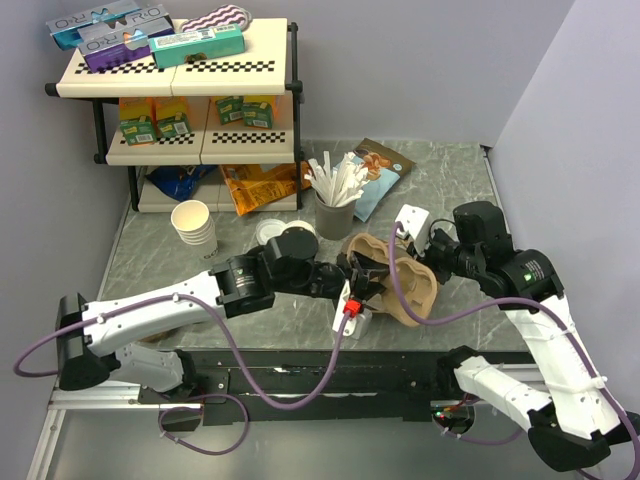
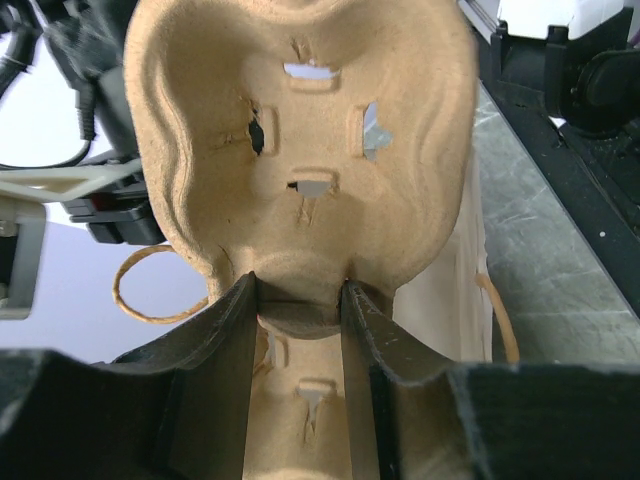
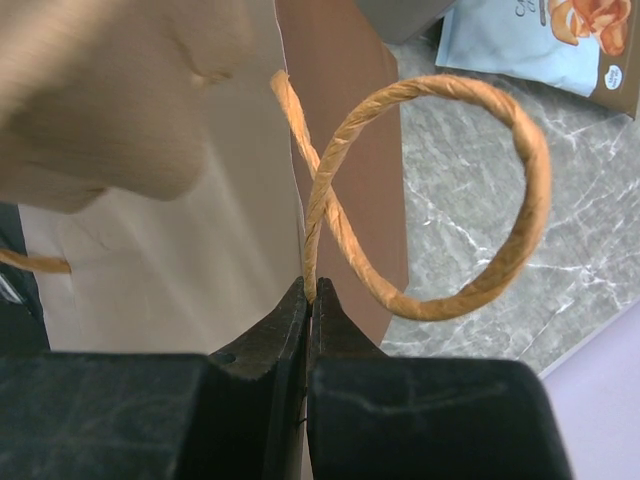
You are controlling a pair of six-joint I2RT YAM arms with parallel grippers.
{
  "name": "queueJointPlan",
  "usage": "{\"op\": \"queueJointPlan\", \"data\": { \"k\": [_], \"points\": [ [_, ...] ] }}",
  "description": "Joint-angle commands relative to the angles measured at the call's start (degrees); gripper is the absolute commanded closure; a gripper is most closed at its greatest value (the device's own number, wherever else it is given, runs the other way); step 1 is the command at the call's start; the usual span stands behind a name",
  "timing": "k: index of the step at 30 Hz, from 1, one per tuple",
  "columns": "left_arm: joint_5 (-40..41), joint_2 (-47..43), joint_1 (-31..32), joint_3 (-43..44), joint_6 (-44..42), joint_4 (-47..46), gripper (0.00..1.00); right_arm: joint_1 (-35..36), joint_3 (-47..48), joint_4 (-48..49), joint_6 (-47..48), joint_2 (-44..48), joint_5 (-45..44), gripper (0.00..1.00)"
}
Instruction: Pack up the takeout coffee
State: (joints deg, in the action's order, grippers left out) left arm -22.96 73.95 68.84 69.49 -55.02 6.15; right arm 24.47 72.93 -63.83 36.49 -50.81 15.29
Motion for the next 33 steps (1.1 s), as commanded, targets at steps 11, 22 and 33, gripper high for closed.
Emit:
{"op": "queueJointPlan", "data": {
  "k": [11,22,33],
  "points": [
    [-4.3,7.0,-0.9,6.7,-4.0,6.2,0.99,-0.5,0.2,-0.6,0.2,1.6,0.7,1.00],
    [-0.8,-0.2,-2.3,-1.9,-4.7,4.2,0.99,-0.8,0.3,0.1,-0.3,1.5,-0.4,1.00],
    [-0.8,5.7,-2.3,3.7,-8.6,8.1,0.99,-0.8,2.5,-2.5,2.8,0.7,3.3,1.00]
  ]
}}
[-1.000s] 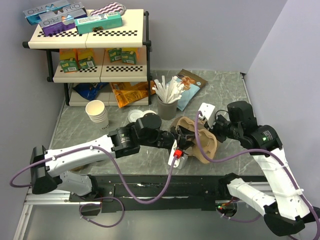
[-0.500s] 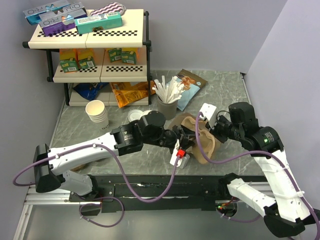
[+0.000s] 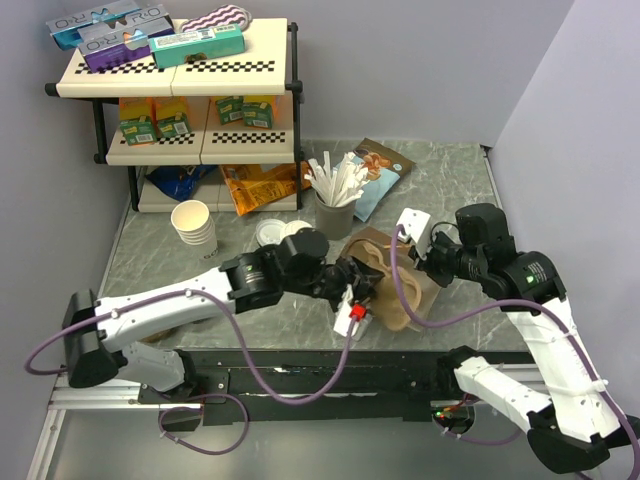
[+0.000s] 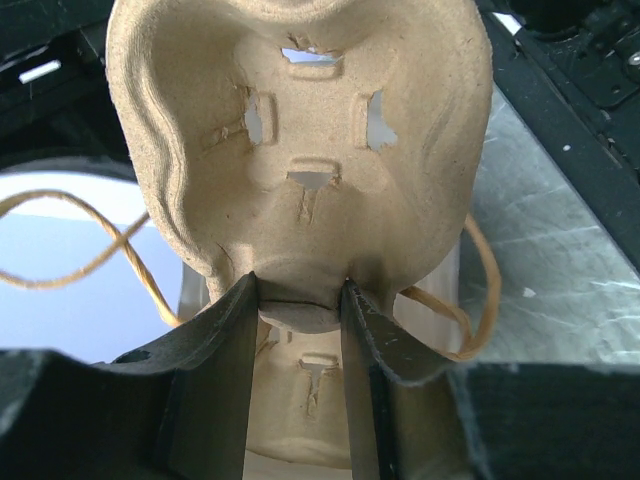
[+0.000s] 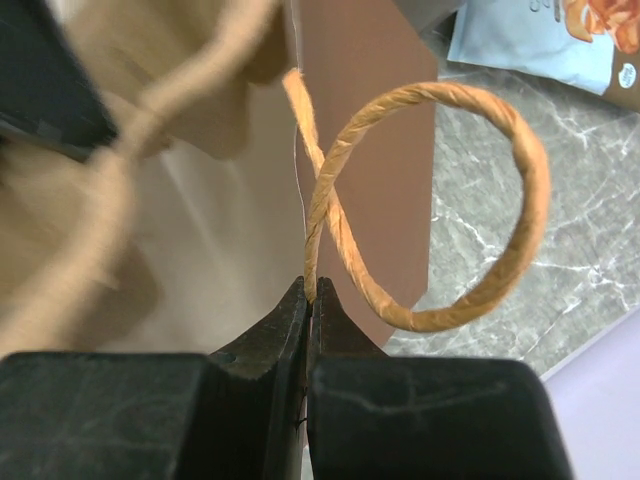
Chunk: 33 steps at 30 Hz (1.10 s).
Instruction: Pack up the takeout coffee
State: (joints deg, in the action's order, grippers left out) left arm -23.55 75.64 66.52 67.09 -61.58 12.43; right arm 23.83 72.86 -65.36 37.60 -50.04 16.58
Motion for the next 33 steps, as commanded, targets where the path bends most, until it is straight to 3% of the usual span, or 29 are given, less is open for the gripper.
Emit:
{"op": "queueJointPlan", "data": {
  "k": [1,16,26,33],
  "points": [
    [1.0,6.3,0.1,7.3,-2.3,2.8,0.99,-0.1,3.0,-1.2,1.7,-0.1,2.1,1.00],
    [18.4,14.1,2.9,7.4,-5.7,1.7,0.99,-0.1,3.4,-3.0,2.5,1.8,4.8,1.00],
    [23.4,21.8,4.0,15.4,-3.2,6.6,0.99,0.2,5.5,-5.5,4.1,0.5,8.8,1.00],
    [32.9,24.6,4.2,13.7,-1.9,1.0,0.99,0.2,7.2,-8.8,4.2,-0.4,13.9,1.00]
  ]
}}
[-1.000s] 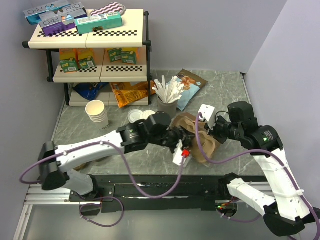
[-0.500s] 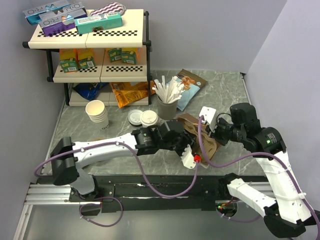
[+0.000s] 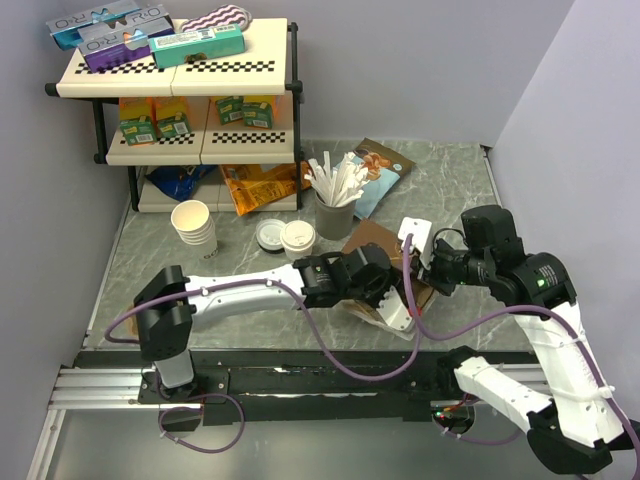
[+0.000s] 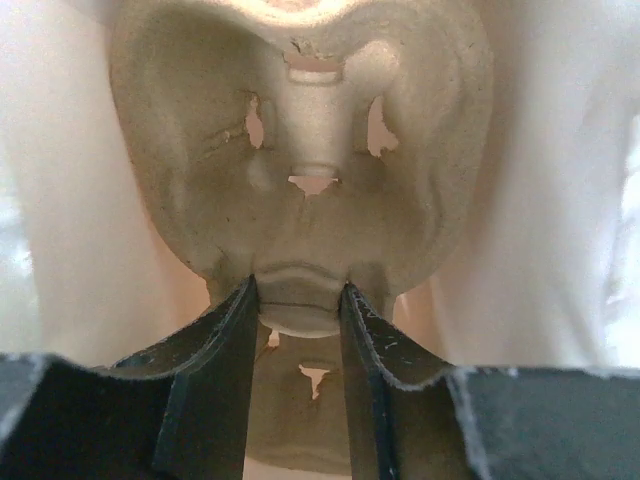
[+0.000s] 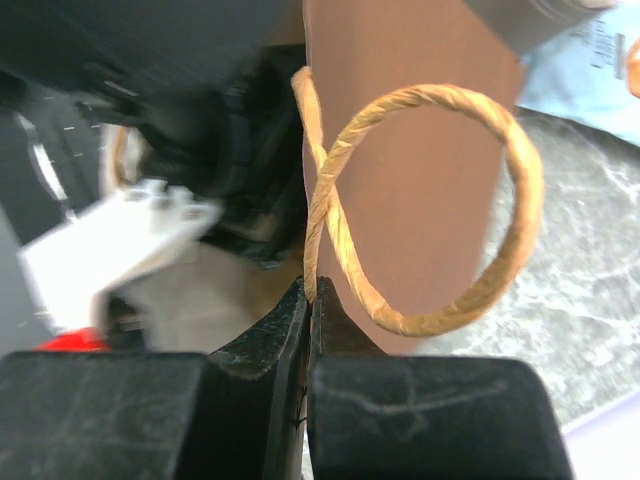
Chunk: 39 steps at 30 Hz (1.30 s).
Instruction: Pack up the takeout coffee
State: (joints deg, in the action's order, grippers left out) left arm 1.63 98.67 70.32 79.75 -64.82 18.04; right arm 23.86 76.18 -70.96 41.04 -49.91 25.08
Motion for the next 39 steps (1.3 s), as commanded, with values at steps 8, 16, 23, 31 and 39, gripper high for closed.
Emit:
{"op": "queueJointPlan", "data": {
  "k": [8,16,23,31,39],
  "points": [
    [12.7,4.1,0.9,2.7,2.9,-7.1,0.99,0.4,4.4,-5.4,-0.7,-0.6,6.7,1.00],
    [11.2,4.4,1.8,0.7,5.6,-8.9,0.99,0.3,4.9,-8.3,-2.0,0.8,12.4,1.00],
    [10.4,4.1,2.2,-2.1,7.3,-11.2,0.99,0.3,5.7,-8.9,-2.5,1.6,14.1,1.00],
    [13.3,6.5,2.2,-2.0,7.8,-14.9,0.99,0.3,4.7,-10.1,-3.9,2.2,17.5,1.00],
    [15.6,10.0,2.3,-1.0,8.0,-10.5,0.99,0.1,5.5,-9.2,-5.7,2.2,14.1,1.00]
  ]
}}
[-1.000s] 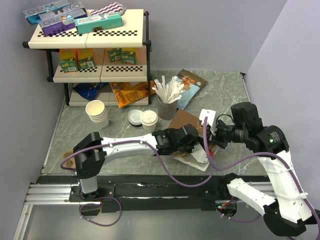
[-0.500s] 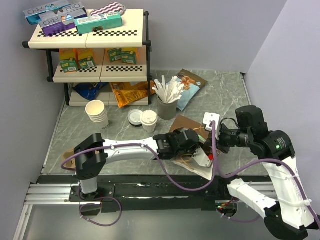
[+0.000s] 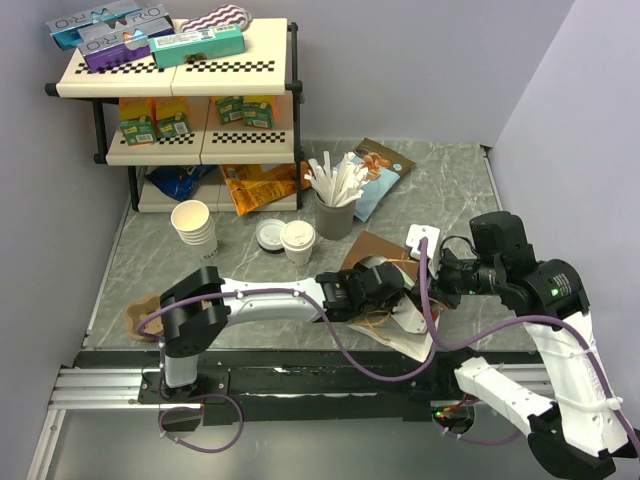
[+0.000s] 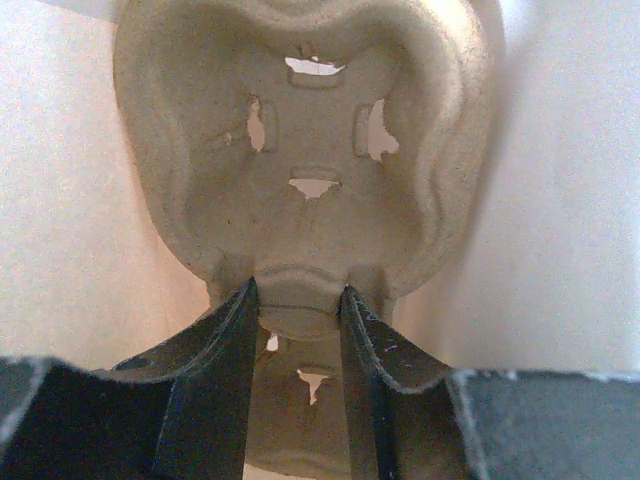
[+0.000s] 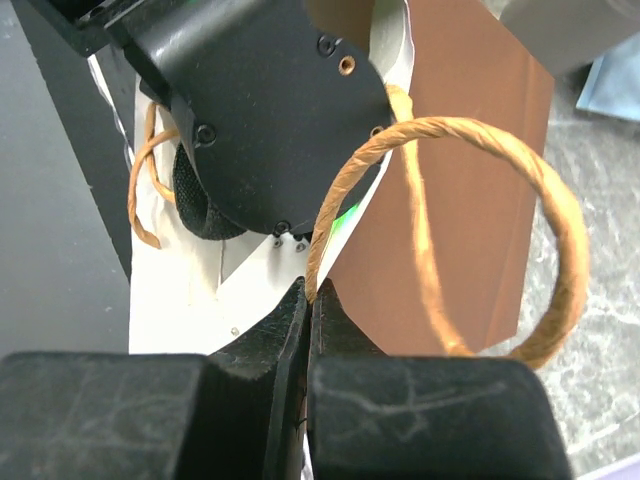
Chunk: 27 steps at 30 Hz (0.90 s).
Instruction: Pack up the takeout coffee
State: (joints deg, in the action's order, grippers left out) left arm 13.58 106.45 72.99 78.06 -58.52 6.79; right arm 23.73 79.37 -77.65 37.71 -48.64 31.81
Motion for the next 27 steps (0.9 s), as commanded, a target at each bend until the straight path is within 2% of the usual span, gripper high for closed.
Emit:
{"op": "queueJointPlan", "data": {
  "k": [1,5,13,21,27],
  "points": [
    [3.7,2.4,-0.3,0.5,1.4,0.7,0.99,0.4,2.7,-2.8,-2.6,0.8,8.2,1.00],
    [4.4,3.1,0.0,0.8,1.2,0.0,0.99,0.4,3.9,-3.7,-2.5,0.5,9.5,1.00],
    [5.8,3.4,0.3,-0.7,0.8,-9.9,0.99,0.3,1.7,-3.7,-4.7,0.5,14.3,1.00],
    [9.9,4.3,0.2,-1.7,-0.6,-12.3,0.99,0.3,4.2,-6.8,-4.8,-1.3,19.1,1.00],
    [11.2,3.8,0.1,-1.6,-3.1,-12.9,0.99,-0.2,4.3,-5.7,-6.8,-1.1,17.9,1.00]
  ]
}}
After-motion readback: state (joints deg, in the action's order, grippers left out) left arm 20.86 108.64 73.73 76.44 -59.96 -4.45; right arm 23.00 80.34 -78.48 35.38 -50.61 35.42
